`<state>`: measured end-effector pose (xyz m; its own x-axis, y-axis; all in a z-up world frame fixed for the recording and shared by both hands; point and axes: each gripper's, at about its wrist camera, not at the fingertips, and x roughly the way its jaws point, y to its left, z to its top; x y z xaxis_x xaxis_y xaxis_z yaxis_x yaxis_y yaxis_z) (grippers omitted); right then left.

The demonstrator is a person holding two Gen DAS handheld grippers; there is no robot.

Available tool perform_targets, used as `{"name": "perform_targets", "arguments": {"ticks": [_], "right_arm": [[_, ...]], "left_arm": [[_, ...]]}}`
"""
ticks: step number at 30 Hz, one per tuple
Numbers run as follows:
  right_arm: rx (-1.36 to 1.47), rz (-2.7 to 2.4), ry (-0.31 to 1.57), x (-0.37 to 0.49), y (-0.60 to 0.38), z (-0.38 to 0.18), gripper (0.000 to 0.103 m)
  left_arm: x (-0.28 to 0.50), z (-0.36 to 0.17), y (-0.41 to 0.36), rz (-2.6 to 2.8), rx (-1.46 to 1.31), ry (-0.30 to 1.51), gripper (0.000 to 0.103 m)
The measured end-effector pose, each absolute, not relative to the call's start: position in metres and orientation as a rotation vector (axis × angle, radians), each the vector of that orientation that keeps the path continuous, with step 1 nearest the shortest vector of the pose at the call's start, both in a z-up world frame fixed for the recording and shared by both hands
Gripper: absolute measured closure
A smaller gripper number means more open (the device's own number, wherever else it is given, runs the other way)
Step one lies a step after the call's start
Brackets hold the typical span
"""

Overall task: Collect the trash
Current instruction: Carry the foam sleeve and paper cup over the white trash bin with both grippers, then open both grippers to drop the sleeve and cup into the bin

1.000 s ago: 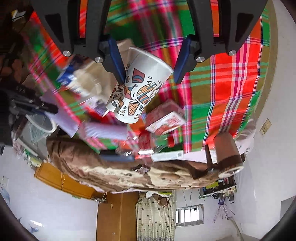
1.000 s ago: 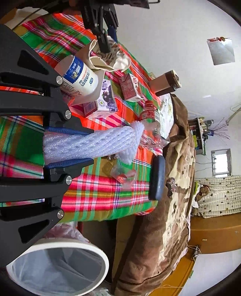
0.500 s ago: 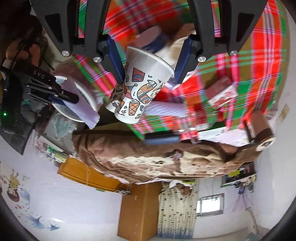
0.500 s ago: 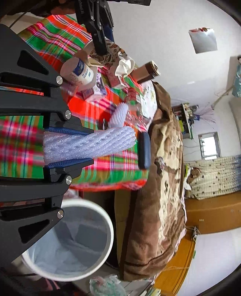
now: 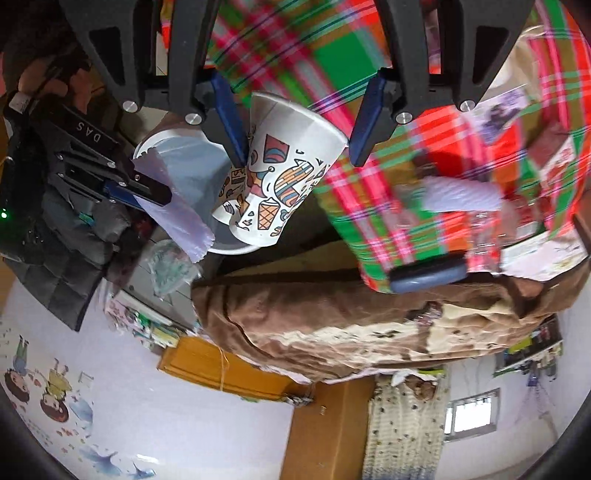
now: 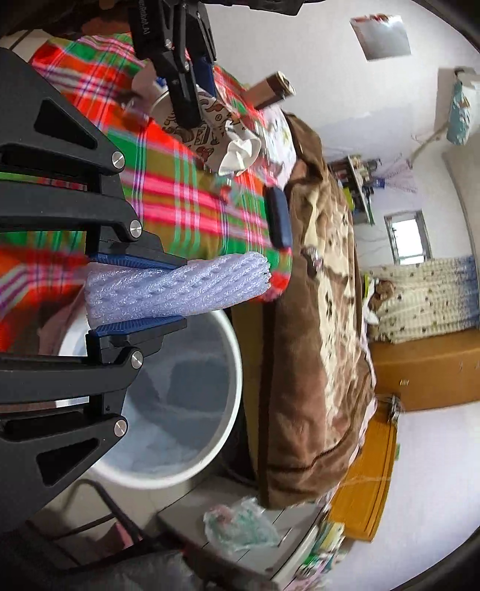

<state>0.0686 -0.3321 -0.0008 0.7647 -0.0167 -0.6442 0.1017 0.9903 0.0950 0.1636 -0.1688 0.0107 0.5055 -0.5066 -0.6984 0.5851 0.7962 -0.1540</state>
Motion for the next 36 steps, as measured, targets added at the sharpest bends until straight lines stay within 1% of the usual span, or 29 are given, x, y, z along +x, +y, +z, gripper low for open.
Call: {"name": "perform_targets", "arguments": {"ticks": [12,19,23,24,26,27,28,29,36], "right_arm": [[0.141,-0.190,0.803,0.076,-0.382,-0.033,0.078],[0.126,-0.241,0.854,0.084,-0.400,-0.044,0.078],[0.092,-0.270,0.879,0.085,-0.402,-0.048,0.075],[0.093,-0.267,0.890,0.085,-0.403,-0.050,0.073],[0.106,-0.258,0.895,0.085,-0.405,-0.052,0.066],[0.111,-0.257,0.894,0.085,-0.407,-0.053,0.055],[0.115,-0.256,0.890,0.083,-0.407,-0.052,0.042],[0.119,-0.254,0.883,0.082,-0.406,-0.051,0.039],[0.137,-0.245,0.851,0.076,-0.399,-0.042,0.038]], "left_arm": [[0.191,-0.025,-0.271,-0.736,0.127,0.906,0.046],[0.202,-0.040,-0.301,-0.755,0.130,0.937,0.043],[0.203,-0.046,-0.306,-0.764,0.121,0.943,0.043],[0.202,-0.047,-0.306,-0.775,0.114,0.943,0.043],[0.201,-0.046,-0.304,-0.769,0.124,0.935,0.043],[0.201,-0.045,-0.303,-0.765,0.125,0.932,0.043],[0.201,-0.043,-0.300,-0.761,0.120,0.931,0.043],[0.201,-0.042,-0.297,-0.760,0.117,0.928,0.043],[0.193,-0.028,-0.268,-0.729,0.084,0.901,0.042]]}}
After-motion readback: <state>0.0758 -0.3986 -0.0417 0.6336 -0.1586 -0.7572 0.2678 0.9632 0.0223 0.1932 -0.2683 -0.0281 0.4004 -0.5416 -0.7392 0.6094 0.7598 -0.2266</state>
